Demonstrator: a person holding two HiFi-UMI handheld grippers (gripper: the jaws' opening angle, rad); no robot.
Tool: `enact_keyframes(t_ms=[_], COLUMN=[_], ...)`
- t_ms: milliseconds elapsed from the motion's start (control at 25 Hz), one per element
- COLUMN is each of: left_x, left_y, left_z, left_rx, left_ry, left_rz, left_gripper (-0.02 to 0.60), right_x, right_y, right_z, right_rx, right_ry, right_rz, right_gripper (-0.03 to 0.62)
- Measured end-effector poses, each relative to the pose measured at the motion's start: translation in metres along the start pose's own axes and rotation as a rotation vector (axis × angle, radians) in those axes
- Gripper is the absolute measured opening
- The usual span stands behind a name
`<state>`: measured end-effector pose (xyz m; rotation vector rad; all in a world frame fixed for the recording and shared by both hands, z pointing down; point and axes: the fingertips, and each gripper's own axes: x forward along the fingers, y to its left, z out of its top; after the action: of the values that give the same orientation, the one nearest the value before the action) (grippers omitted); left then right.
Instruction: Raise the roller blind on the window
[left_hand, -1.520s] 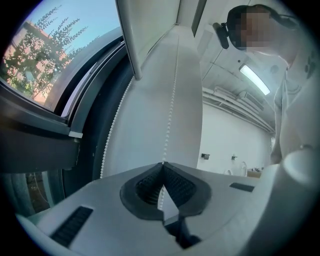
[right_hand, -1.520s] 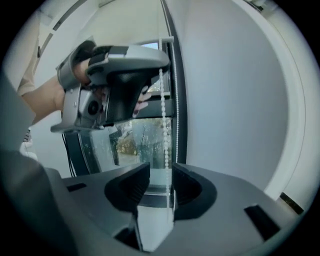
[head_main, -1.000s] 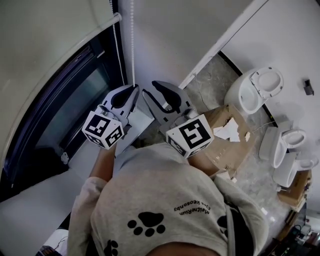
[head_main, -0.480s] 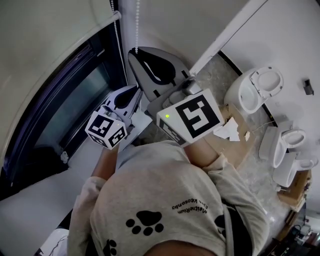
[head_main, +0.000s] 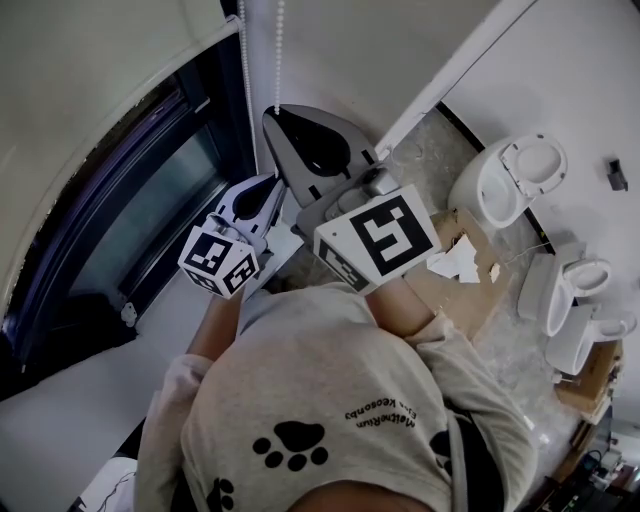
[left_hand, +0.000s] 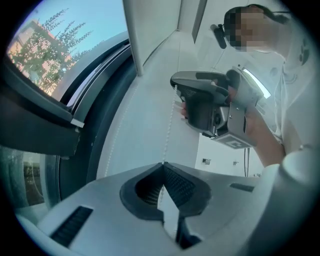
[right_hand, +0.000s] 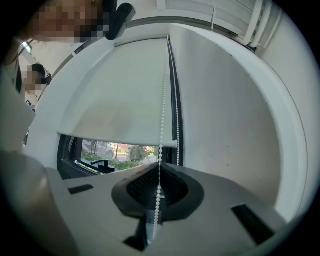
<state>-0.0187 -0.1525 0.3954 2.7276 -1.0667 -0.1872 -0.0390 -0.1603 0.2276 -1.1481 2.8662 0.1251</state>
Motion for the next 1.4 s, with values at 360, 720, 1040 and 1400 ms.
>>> enact_keyframes(t_ms=[360, 720, 1040, 1400], left_x=[-0.005, -0.016, -0.02, -0.027], left_y=[0.006, 0.018, 0.021, 0.016], left_z=[-0.038, -0.079, -0.109, -0.109], left_rx=[-0.019, -0.002, -0.002, -0.003], left_ry=[0.046, 0.065, 0.111, 0.159], left_rz=[0.025, 0.049, 0.064, 0.03], left_gripper=[0.009, 0.009, 0.009, 0.014], right_x=[-0.005, -0.008, -0.008, -0.006], right_y=[0.003, 0.007, 0.007, 0.008], right_z=[-0.038, -0.083, -0.114, -0.124], right_rx=[0.019, 0.01, 0.054, 0.036], right_ry=[0.033, 0.073, 0.12, 0.127], right_rz=[-0.022, -0.045, -0.035, -0.026], right_gripper=[0.011, 0.011, 0.011, 0.011])
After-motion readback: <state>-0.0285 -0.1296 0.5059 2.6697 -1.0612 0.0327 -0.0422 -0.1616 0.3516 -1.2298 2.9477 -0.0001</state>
